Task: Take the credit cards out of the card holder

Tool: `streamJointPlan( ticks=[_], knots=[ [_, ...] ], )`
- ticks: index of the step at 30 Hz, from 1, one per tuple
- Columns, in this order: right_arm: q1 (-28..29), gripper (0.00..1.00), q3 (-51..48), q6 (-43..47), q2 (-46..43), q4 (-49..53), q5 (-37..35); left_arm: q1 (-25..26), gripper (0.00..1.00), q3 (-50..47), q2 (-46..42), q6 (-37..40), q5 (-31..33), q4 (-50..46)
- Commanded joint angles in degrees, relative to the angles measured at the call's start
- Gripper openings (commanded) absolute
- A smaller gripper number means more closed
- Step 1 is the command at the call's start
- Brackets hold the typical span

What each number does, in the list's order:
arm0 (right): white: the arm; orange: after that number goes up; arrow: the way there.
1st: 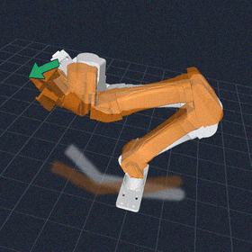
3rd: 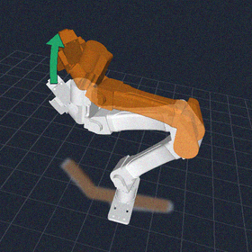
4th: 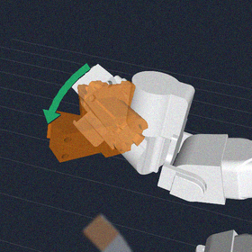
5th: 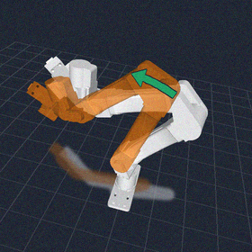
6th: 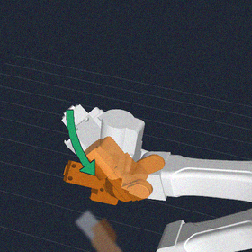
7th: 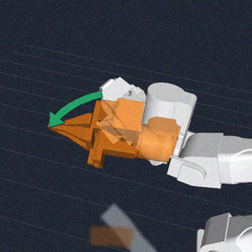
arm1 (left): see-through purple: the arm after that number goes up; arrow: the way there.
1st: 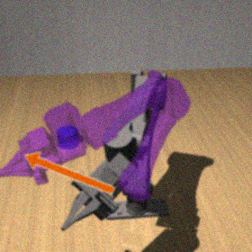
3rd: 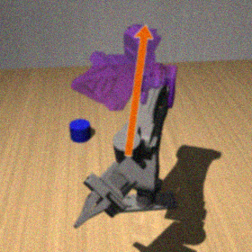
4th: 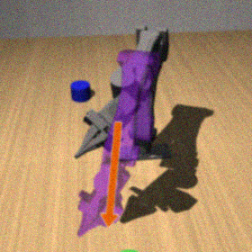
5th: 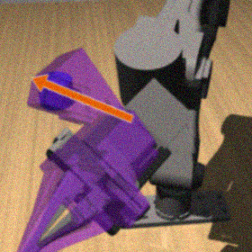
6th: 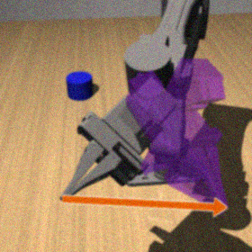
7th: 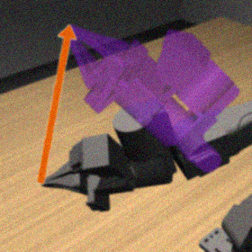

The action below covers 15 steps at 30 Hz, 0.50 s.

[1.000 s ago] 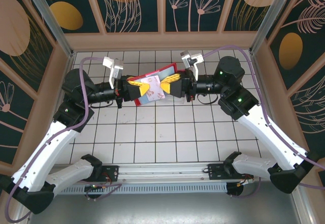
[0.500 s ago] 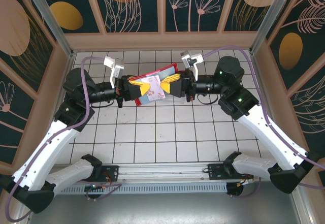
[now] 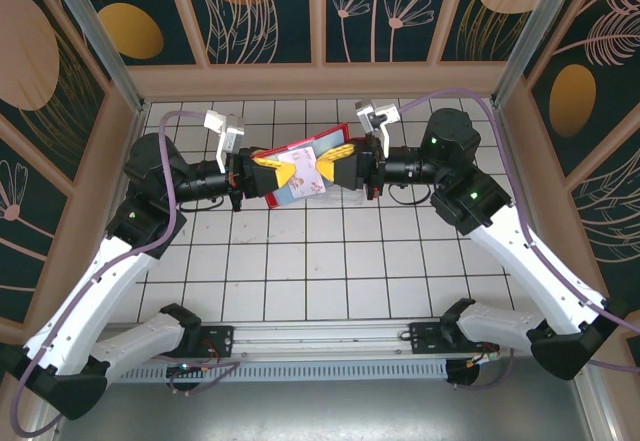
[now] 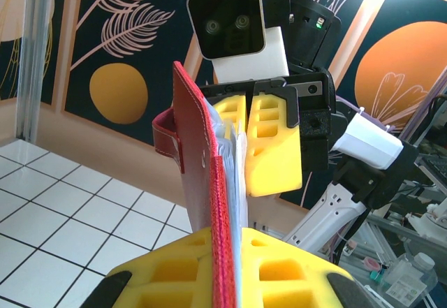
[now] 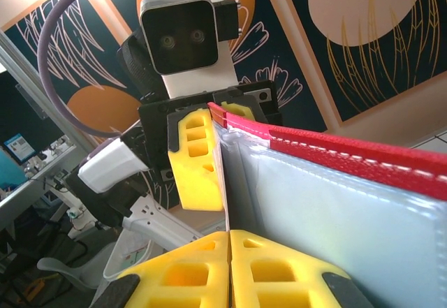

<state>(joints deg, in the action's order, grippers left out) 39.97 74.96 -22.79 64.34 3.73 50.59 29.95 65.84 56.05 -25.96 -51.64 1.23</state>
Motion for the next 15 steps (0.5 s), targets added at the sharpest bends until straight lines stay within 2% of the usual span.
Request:
streamJointPlan(
  ticks=[1,6,15],
  knots=[
    [0.4,0.11,2.5,1.6,-0.1,-0.3,0.2,-0.3,0.07,1.8,0.5,-0.4,0.9,-0.1],
    [0.4,0.13,2.7,2.0,0.2,0.7,-0.1,-0.3,0.07,2.1,0.7,-0.6,0.6,0.1],
    [0.4,0.05,2.7,2.7,0.1,1.5,-1.0,-0.3,0.07,2.2,0.9,-1.0,0.4,-0.1]
  ],
)
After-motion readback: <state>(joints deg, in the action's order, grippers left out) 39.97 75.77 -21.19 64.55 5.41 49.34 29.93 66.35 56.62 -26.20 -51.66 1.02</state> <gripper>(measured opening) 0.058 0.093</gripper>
